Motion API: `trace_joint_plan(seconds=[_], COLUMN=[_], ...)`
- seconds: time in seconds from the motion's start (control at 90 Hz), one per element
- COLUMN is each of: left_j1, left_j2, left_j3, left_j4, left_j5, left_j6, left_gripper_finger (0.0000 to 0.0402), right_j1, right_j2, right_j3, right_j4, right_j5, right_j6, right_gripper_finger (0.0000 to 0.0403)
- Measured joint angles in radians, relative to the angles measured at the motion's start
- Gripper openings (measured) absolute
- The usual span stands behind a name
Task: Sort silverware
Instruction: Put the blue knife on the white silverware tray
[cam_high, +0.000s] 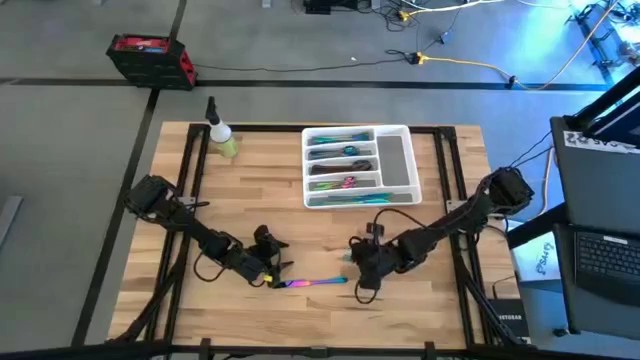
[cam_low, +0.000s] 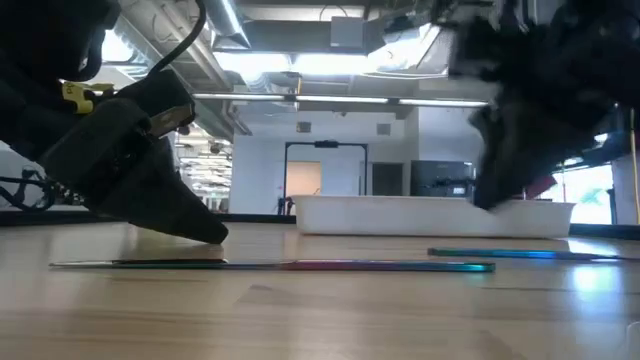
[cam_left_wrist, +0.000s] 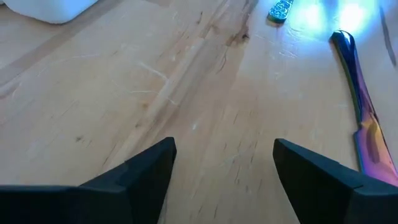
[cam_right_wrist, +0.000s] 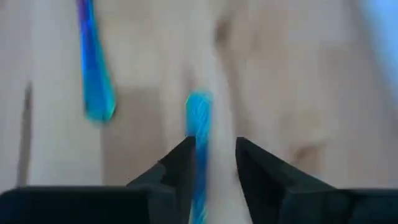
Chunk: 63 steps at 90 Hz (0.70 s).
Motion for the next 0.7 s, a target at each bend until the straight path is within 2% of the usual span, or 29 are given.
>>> trace_joint_plan(seconds=[0.122, 0.344, 0.522, 0.7], left_j1=[0.000, 0.000, 0.001, 0.001], left_j2=[0.000, 0.000, 0.001, 0.001], left_j3=[0.000, 0.000, 0.000, -0.001], left_j4=[0.000, 0.000, -0.002, -0.003], left_j5=[0.000, 0.000, -0.015, -0.026], left_j6=[0.002, 0.002, 0.002, 0.001], left_gripper_finger=[0.0263, 0.0263, 0.0263, 0.0263], right_j1=[-0.034, -0.090, -0.127, -0.136], right_j2=[0.000, -0.001, 0.000, 0.003], right_j3=[-0.002, 0.086, 0.098, 0.098], right_j4=[-0.053, -0.180, -0.302, -0.284], right_j5=[-0.174, -0.308, -0.365, -0.376], right_j6=[0.043, 0.049, 0.041, -0.019], right_gripper_finger=[0.0123, 0.0168, 0.0182, 0.0170])
